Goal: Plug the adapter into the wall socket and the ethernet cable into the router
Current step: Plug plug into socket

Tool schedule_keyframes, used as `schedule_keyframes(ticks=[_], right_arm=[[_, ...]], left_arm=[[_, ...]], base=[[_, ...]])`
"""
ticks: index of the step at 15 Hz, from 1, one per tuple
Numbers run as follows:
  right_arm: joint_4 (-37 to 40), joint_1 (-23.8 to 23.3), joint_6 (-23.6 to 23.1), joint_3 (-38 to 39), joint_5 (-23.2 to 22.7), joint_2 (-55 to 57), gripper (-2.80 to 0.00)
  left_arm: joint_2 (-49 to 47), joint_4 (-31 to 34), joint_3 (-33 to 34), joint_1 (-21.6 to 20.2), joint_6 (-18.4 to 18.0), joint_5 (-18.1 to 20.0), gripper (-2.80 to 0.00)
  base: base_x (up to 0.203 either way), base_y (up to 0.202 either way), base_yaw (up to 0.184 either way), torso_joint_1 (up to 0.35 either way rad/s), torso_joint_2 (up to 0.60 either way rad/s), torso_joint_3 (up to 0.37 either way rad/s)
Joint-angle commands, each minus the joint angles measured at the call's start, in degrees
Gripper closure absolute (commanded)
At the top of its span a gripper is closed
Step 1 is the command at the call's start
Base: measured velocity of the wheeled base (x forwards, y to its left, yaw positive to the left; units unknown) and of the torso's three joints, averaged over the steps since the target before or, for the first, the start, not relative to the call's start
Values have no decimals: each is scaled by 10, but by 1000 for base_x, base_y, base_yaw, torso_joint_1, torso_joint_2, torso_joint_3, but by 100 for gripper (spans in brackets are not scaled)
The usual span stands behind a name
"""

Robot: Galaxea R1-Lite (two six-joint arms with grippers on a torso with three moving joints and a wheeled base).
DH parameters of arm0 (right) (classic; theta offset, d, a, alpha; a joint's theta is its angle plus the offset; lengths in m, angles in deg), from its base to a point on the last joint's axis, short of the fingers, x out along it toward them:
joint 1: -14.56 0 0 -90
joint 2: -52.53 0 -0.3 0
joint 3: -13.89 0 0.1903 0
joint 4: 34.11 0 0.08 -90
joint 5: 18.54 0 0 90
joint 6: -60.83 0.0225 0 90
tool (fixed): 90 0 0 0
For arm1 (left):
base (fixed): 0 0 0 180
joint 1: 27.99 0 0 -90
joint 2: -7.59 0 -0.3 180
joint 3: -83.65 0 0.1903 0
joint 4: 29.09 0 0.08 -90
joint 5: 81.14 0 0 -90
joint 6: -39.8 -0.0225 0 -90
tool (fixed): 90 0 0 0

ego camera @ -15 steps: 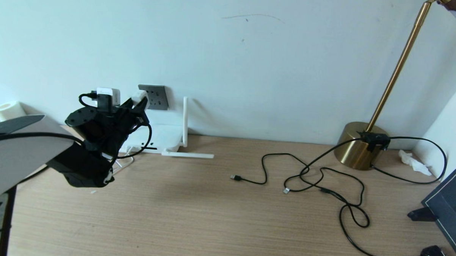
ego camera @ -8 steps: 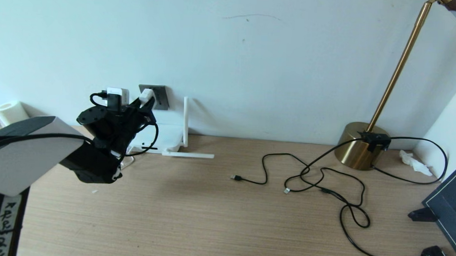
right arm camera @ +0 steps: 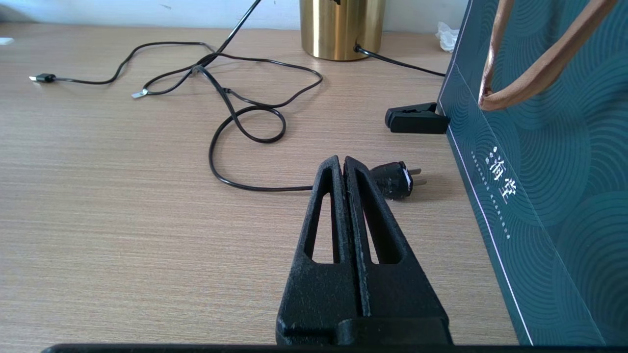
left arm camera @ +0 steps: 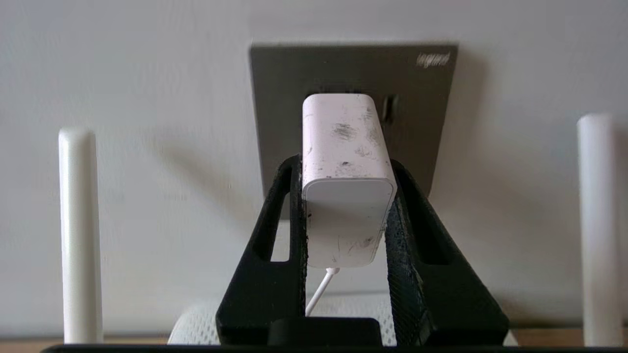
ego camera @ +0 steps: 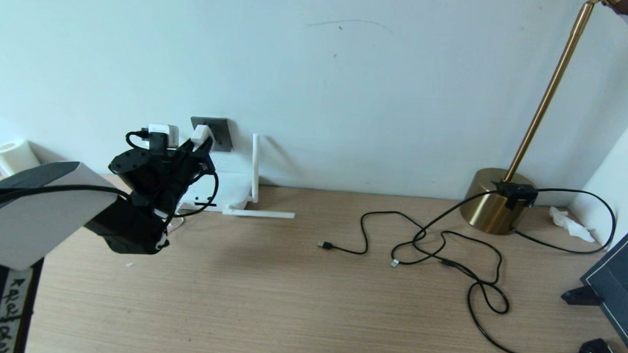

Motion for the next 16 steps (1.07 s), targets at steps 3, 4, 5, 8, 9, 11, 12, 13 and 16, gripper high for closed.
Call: schedule_keyframes(ticks=[3, 4, 5, 8, 9, 11, 12, 13, 16], right_arm=[[0, 0, 0, 6, 0, 0, 0], [0, 0, 0, 6, 0, 0, 0], [0, 0, 0, 6, 0, 0, 0], [0, 0, 0, 6, 0, 0, 0], [0, 0, 0, 6, 0, 0, 0], [0, 0, 0, 6, 0, 0, 0], [0, 0, 0, 6, 0, 0, 0], [0, 0, 0, 6, 0, 0, 0], [0, 0, 0, 6, 0, 0, 0]], left_arm=[[25, -27, 40, 1, 0, 1, 0], [26, -27, 40, 0, 1, 1, 0], [26, -26, 37, -1, 1, 1, 0], [22, -23, 34, -4, 2, 3, 0], [21, -21, 30, -4, 2, 3, 0], [18, -2, 22, -6, 3, 2, 0], [19, 6, 18, -7, 9, 2, 0], [19, 9, 12, -7, 15, 2, 0], [19, 29, 5, -7, 19, 2, 0]], base=[[0, 0, 0, 0, 0, 0], [0, 0, 0, 0, 0, 0], [0, 0, 0, 0, 0, 0], [0, 0, 0, 0, 0, 0], [0, 0, 0, 0, 0, 0], [0, 0, 0, 0, 0, 0], [0, 0, 0, 0, 0, 0], [0, 0, 0, 0, 0, 0], [0, 0, 0, 0, 0, 0]])
